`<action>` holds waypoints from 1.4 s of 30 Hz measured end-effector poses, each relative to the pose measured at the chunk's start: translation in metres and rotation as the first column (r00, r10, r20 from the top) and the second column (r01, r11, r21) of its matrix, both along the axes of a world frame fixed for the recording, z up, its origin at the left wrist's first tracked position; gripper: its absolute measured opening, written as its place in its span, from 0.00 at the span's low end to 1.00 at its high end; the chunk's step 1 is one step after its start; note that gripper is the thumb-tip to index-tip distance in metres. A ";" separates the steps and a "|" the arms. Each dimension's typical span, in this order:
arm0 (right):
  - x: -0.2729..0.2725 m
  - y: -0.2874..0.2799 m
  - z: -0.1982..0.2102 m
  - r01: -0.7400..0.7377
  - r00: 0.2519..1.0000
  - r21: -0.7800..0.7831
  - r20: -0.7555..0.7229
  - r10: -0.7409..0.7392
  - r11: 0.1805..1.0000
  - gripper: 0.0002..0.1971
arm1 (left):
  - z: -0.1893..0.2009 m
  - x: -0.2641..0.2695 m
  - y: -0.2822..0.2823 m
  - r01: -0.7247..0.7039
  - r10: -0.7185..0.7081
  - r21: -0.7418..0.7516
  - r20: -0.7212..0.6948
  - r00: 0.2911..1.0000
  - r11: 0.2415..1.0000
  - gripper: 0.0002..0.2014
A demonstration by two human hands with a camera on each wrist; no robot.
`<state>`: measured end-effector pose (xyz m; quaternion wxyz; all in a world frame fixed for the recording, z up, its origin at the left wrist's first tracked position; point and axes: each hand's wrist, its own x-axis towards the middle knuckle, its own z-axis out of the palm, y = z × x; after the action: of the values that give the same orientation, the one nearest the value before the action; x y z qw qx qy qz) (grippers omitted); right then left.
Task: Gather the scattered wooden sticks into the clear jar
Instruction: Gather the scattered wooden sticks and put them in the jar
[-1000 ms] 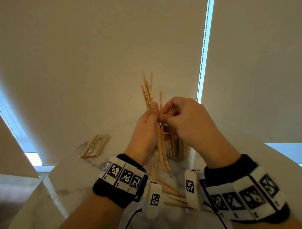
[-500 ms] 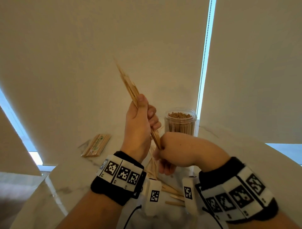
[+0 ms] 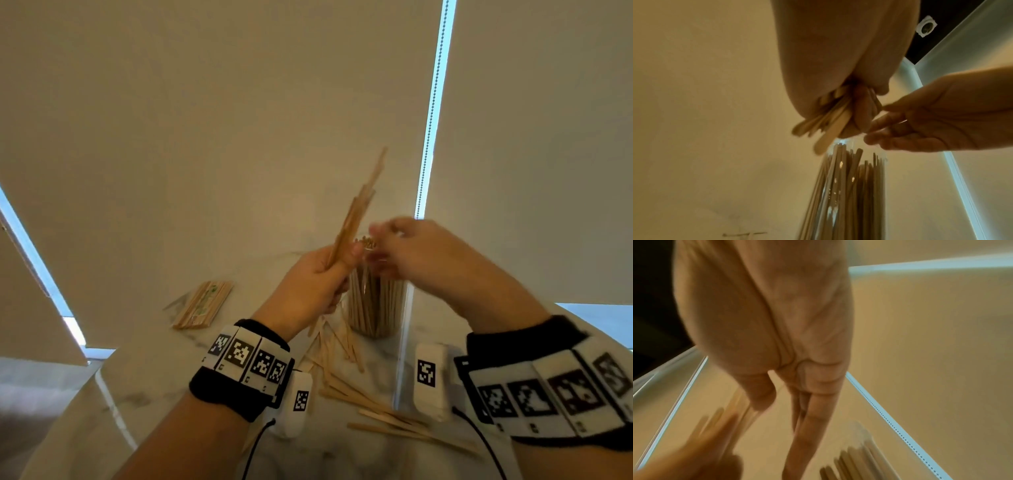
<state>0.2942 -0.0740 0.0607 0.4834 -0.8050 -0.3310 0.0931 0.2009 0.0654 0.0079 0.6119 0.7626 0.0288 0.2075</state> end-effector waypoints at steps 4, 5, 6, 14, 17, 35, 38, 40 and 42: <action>0.002 -0.009 0.015 0.119 0.989 0.392 -0.128 -0.074 0.912 0.22 | -0.003 0.004 -0.009 0.147 -0.143 0.044 -0.085 0.986 0.988 0.18; 0.000 -0.010 0.016 0.108 0.991 0.444 -0.120 -0.060 0.890 0.19 | -0.004 0.005 -0.011 0.160 -0.154 0.057 -0.103 0.983 0.985 0.17; -0.002 -0.012 0.017 0.083 0.995 0.483 -0.093 -0.044 0.872 0.16 | -0.004 0.005 -0.013 0.172 -0.163 0.075 -0.118 0.980 0.982 0.17; -0.005 -0.023 0.026 -0.008 1.000 0.595 -0.015 0.020 0.804 0.12 | -0.005 0.003 -0.007 0.214 -0.206 0.059 -0.116 0.972 0.975 0.18; 0.000 -0.028 0.029 0.071 0.997 0.740 -0.023 -0.080 0.669 0.12 | -0.007 0.001 -0.002 0.192 -0.180 0.083 -0.132 0.975 0.978 0.18; -0.010 0.009 -0.002 -0.001 0.966 0.379 0.241 -0.098 0.926 0.05 | -0.003 0.010 -0.022 0.001 0.003 -0.050 0.075 0.997 0.999 0.19; -0.008 0.008 0.001 0.038 0.951 0.449 0.257 -0.170 0.893 0.18 | -0.001 0.007 -0.020 0.041 -0.042 0.046 0.012 0.999 0.998 0.16; -0.009 0.004 0.006 0.047 0.929 0.412 0.317 -0.191 0.910 0.18 | 0.000 0.005 -0.023 0.101 -0.099 0.148 -0.020 0.995 0.984 0.10; -0.008 0.001 0.006 0.056 0.885 0.252 0.435 -0.165 0.966 0.14 | 0.000 0.006 -0.025 0.111 -0.104 0.278 -0.038 0.994 0.954 0.12</action>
<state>0.2859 -0.0726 0.0666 0.4884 -0.7601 -0.3962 -0.1636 0.2071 0.0404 0.0080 0.5082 0.8442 -0.0351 0.1670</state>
